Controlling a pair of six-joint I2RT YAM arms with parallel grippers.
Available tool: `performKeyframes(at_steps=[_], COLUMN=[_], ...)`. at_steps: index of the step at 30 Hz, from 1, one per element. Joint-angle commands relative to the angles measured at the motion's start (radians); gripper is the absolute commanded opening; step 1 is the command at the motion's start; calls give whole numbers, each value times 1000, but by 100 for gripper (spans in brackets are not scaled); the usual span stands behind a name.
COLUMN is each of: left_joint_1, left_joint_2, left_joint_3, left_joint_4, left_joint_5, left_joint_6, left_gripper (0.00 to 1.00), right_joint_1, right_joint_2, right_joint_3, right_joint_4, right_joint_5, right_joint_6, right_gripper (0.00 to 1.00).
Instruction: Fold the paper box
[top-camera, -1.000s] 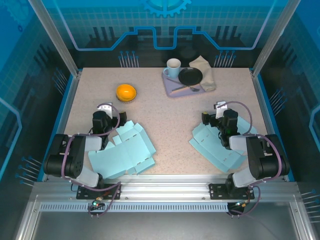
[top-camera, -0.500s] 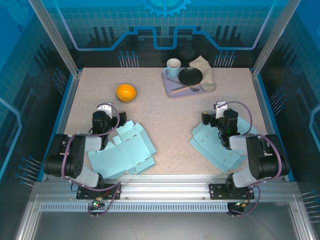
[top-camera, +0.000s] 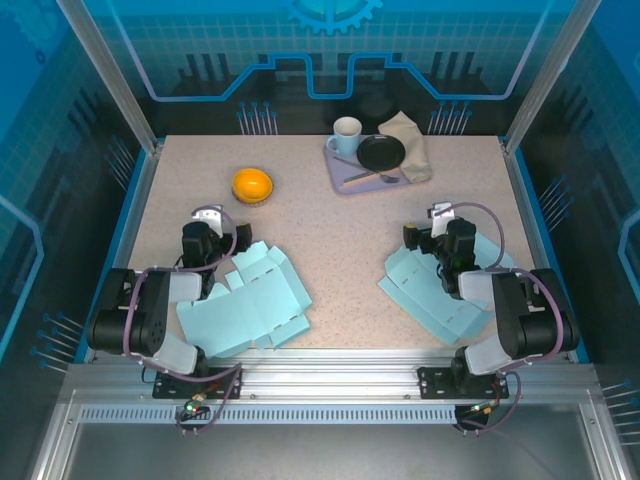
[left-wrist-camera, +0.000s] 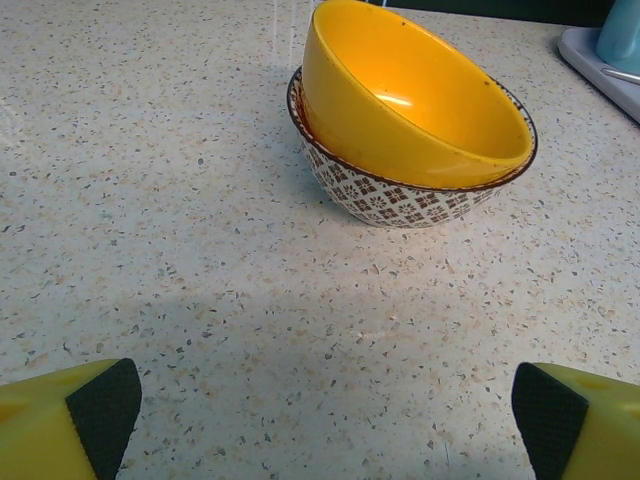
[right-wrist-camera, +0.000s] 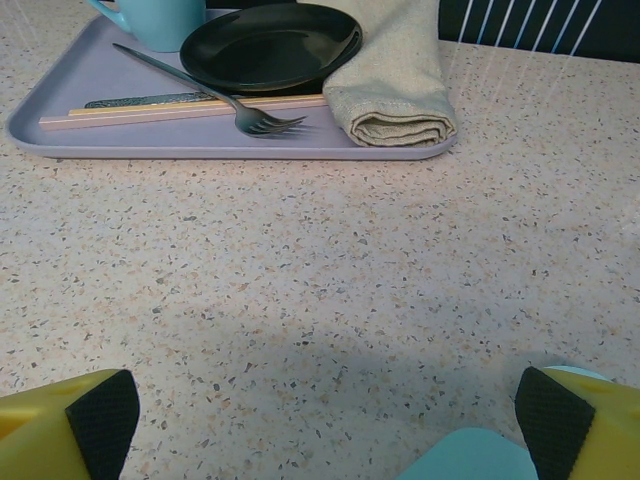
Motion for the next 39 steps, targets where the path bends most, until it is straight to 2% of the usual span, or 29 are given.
performKeyframes(at_steps=[1, 2, 4, 6, 9, 12, 16, 20, 23, 28, 34, 39], left_joint_1=[8, 8, 8, 8, 5, 4, 3, -4, -26, -101, -109, -109], left_joint_2=[-1, -2, -41, -94, -163, -225, -262, -343, -420, -528, -597, -649], left_joint_3=[20, 19, 74, 138, 170, 276, 497, 601, 611, 636, 635, 598], left_joint_4=[0, 3, -125, -277, -366, -591, -1003, -1306, -1378, -1446, -1477, -1511], left_joint_5=[27, 25, -11, -72, -165, -310, -358, -297, -152, 4, 273, 268], left_joint_6=[7, 7, -9, -31, -78, -261, -484, -677, -701, -637, -488, -416], left_gripper=[99, 99, 99, 99, 99, 99, 99, 99, 99, 99, 99, 99], right_joint_1=[-18, -17, -14, 9, 24, 31, 44, 66, 125, 207, 232, 283], right_joint_2=[5, 3, -10, -62, -103, -119, -174, -232, -288, -380, -411, -410], right_joint_3=[20, 18, 38, 92, 221, 372, 516, 612, 578, 423, 257, 173], right_joint_4=[-1, 2, -37, -177, -450, -723, -1018, -1377, -1517, -1541, -1446, -1348], right_joint_5=[-19, -23, -46, 23, 129, 220, 299, 316, 312, 221, 71, 44], right_joint_6=[-4, -6, -21, -19, 52, 186, 296, 449, 527, 565, 618, 682], right_gripper=[100, 100, 100, 100, 100, 100, 100, 100, 100, 100, 100, 100])
